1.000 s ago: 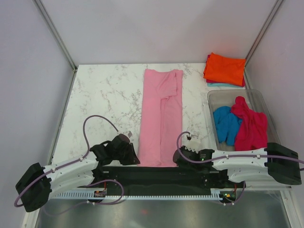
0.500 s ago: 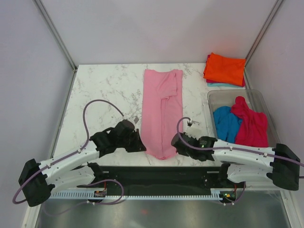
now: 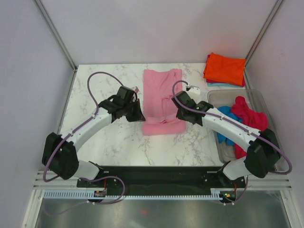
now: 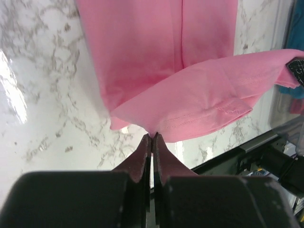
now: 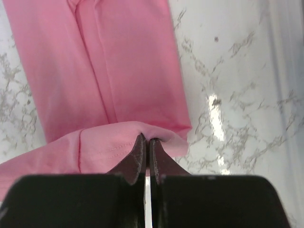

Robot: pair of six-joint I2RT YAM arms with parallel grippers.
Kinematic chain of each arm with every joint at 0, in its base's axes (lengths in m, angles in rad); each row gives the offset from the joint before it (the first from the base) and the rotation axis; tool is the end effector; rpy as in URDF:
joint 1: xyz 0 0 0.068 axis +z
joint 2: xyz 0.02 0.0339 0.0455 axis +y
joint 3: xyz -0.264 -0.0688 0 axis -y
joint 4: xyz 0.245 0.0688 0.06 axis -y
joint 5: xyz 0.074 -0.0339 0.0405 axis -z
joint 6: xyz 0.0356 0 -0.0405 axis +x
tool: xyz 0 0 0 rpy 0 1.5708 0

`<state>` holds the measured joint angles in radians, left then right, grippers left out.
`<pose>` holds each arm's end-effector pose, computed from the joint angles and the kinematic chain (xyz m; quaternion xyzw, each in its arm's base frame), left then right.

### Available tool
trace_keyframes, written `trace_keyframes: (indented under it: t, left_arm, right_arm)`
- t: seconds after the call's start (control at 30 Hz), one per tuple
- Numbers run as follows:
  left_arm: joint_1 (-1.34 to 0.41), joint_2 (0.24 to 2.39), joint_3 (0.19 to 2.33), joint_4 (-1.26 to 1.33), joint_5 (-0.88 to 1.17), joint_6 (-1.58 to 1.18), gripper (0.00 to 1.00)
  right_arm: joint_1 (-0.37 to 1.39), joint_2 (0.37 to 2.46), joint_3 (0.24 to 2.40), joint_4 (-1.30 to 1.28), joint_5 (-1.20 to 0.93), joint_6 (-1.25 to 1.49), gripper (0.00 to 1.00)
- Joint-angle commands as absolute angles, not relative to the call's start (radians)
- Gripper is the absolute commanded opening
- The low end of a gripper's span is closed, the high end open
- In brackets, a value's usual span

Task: Fold and stack the t-shirts
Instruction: Fold the tshirt

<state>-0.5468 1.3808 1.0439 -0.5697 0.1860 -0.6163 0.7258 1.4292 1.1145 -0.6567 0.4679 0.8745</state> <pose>0.2429 -0.1556 0.2626 -0.0024 0.9418 -0.2517 0.2230 0.2305 0.1831 0.2687 0.1373 0.9217 0.0518 0.3590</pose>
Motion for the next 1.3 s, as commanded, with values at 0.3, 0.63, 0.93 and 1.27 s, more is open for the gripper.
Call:
trace_keyframes:
  t: [0.3,0.63,0.93,1.27]
  left_arm:
    - [-0.388,1.741,1.437,-0.597,0.27,-0.41,0.02]
    - [-0.357,1.971,1.635,-0.638,0.301,-0.38,0.02]
    - [-0.299,2.161,1.779,-0.696,0.351,-0.347,0.29]
    - [-0.169,2.225,2.11,-0.897,0.41,-0.316,0.66]
  right_arm:
    - [0.542,1.7,1.4,-0.591,0.365,0.637,0.0]
    - [0.472,1.864,1.497,-0.551,0.288,0.607,0.0]
    - [0.385,2.035,1.639,-0.546,0.192,0.598,0.28]
    - [0.264,1.964,1.768,-0.629,0.091,0.537,0.76]
